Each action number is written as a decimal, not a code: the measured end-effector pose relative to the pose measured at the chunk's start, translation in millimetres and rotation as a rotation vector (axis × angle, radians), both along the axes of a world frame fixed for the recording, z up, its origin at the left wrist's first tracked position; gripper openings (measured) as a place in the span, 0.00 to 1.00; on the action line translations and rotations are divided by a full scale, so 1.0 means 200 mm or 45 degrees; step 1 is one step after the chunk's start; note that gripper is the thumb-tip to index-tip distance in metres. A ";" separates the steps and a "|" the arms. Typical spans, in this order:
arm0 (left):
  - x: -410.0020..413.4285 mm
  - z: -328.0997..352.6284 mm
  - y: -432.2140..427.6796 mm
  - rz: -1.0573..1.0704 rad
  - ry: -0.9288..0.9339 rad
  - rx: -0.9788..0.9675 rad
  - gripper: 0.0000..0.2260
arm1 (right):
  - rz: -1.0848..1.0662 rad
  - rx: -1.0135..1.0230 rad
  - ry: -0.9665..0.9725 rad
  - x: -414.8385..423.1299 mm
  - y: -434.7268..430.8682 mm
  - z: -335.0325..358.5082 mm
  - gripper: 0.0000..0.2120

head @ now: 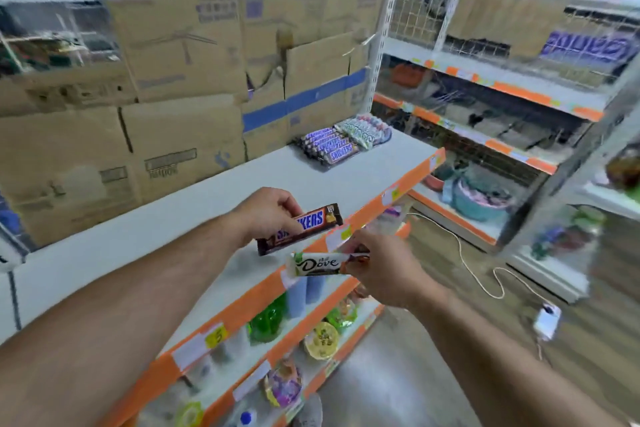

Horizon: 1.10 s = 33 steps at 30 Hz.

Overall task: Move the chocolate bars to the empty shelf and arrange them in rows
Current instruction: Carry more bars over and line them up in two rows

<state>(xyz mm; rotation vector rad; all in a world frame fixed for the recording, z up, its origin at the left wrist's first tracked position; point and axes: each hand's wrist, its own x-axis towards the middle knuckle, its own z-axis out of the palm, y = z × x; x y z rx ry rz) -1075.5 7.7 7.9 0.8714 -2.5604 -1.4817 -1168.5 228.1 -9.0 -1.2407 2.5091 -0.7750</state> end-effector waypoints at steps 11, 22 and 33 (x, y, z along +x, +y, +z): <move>-0.87 -0.03 -0.31 -0.097 0.015 -0.104 0.09 | -0.013 0.041 0.035 -0.76 -0.33 0.04 0.12; -1.30 -0.12 -0.41 -0.135 -0.008 -0.336 0.10 | 0.055 0.098 0.013 -1.21 -0.49 -0.03 0.10; -1.43 -0.19 -0.38 0.015 -0.114 -0.866 0.07 | 0.396 0.065 -0.055 -1.62 -0.63 -0.13 0.09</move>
